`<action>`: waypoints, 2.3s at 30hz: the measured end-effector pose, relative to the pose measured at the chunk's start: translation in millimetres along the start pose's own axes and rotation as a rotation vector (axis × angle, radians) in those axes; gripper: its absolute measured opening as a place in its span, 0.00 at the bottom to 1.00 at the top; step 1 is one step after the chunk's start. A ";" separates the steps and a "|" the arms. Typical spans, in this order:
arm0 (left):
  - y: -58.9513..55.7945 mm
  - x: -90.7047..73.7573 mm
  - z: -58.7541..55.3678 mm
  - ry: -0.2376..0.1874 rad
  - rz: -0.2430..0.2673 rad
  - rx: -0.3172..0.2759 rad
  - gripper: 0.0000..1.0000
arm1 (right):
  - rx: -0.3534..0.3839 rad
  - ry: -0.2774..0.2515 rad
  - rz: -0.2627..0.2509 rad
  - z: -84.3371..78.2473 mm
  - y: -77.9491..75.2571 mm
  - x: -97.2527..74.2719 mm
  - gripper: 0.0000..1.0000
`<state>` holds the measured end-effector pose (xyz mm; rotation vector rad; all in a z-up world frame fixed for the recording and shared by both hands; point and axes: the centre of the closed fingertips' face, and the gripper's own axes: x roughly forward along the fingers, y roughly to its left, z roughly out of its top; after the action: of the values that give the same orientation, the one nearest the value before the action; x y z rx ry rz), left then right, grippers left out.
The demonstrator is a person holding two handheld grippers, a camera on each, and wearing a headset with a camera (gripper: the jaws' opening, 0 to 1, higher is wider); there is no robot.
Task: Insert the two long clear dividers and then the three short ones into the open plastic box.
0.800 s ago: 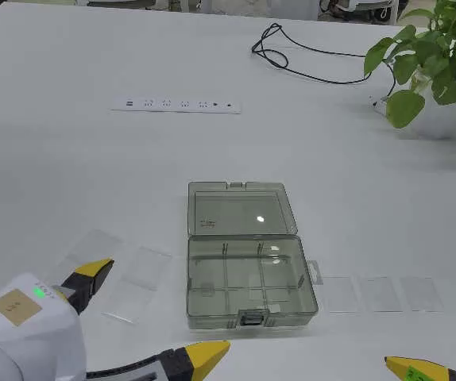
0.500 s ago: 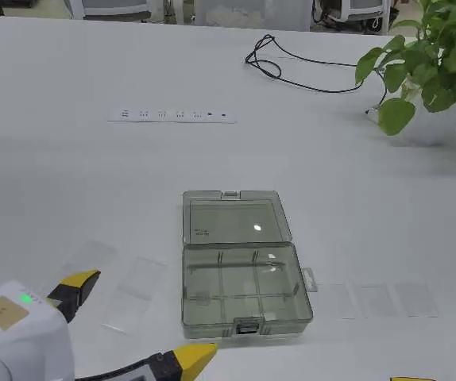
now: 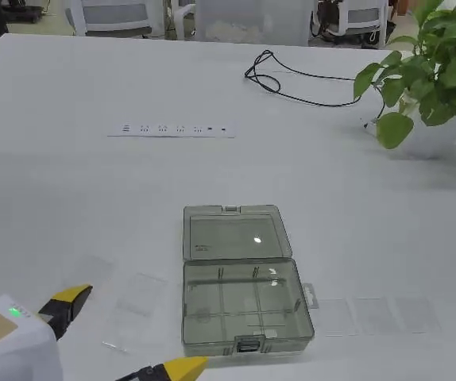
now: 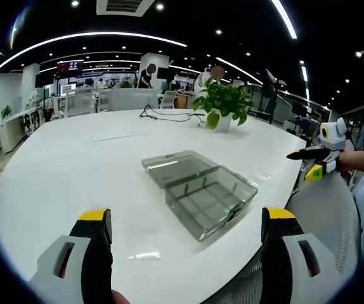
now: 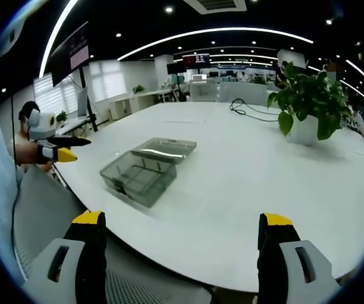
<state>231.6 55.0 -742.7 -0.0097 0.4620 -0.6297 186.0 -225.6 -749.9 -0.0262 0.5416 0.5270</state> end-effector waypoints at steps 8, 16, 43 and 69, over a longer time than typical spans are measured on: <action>3.0 -1.2 -1.6 0.002 0.003 -0.004 1.00 | -0.015 0.012 0.020 -1.2 5.6 5.7 1.00; 6.5 -3.9 -6.3 0.008 0.013 -0.011 1.00 | -0.015 -0.006 0.001 2.8 0.6 6.6 1.00; 17.7 -8.5 -20.1 0.040 0.039 -0.024 1.00 | -0.003 -0.021 -0.048 2.1 -10.4 -0.3 1.00; 31.5 -7.8 -24.8 0.115 0.047 0.019 1.00 | 0.009 -0.011 -0.016 -3.3 -2.9 5.1 1.00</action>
<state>233.4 88.3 -766.4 0.0552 0.5656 -0.5908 189.5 -226.2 -755.6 -0.0189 0.5324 0.5093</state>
